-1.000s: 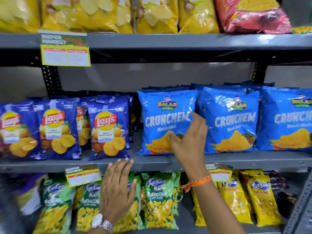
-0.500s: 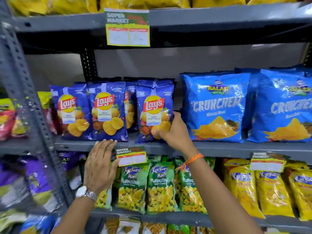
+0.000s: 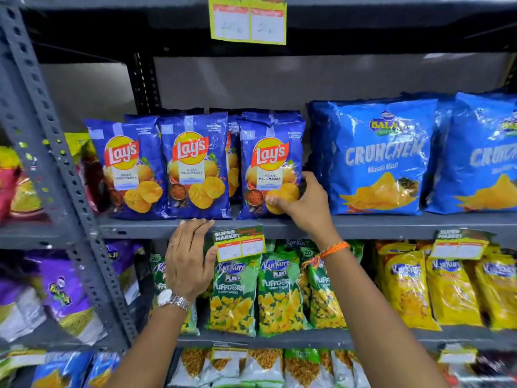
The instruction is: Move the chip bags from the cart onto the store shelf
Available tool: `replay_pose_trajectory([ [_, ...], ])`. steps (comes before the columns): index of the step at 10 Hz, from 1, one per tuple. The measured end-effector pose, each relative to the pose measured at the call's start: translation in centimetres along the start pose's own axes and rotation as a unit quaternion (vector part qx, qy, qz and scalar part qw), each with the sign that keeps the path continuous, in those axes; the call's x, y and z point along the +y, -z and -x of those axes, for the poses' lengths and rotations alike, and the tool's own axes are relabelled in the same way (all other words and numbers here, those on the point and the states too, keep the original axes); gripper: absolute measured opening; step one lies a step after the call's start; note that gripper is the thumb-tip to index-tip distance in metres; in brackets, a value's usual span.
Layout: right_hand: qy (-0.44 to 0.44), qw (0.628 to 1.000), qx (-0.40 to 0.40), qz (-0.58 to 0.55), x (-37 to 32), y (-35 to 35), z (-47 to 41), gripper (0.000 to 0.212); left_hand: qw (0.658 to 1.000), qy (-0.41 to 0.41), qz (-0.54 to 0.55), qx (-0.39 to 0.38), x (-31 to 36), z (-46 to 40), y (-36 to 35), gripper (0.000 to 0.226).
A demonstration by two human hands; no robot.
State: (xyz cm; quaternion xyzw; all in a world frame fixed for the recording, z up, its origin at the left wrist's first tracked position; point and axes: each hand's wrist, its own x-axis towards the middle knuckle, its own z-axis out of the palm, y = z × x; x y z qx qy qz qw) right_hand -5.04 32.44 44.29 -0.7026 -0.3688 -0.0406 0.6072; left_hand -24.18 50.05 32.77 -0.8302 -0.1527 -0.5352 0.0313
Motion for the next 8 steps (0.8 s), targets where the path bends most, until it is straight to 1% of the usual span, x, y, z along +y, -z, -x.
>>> replay_pose_trajectory([
  [2,-0.004,1.0,0.008,0.003,0.3,-0.3,-0.1,0.065,1.0,0.005,0.02,0.014,-0.4,0.0,-0.5,0.05],
  [5,-0.006,1.0,0.011,0.013,0.2,-0.2,0.1,0.069,1.0,-0.001,0.012,0.014,-0.3,0.1,-0.2,0.046],
  [6,-0.003,1.0,0.013,0.007,0.6,-0.1,0.1,0.082,1.0,0.0,0.013,0.018,-0.2,0.2,-0.2,0.048],
  [7,-0.013,1.0,0.022,0.009,-0.5,0.5,0.6,0.088,1.0,0.003,0.015,0.007,0.3,0.0,0.5,0.047],
  [8,-0.013,0.995,0.08,-0.063,-0.9,2.6,1.4,0.084,1.0,0.02,0.014,0.018,0.9,-0.1,0.3,0.042],
])
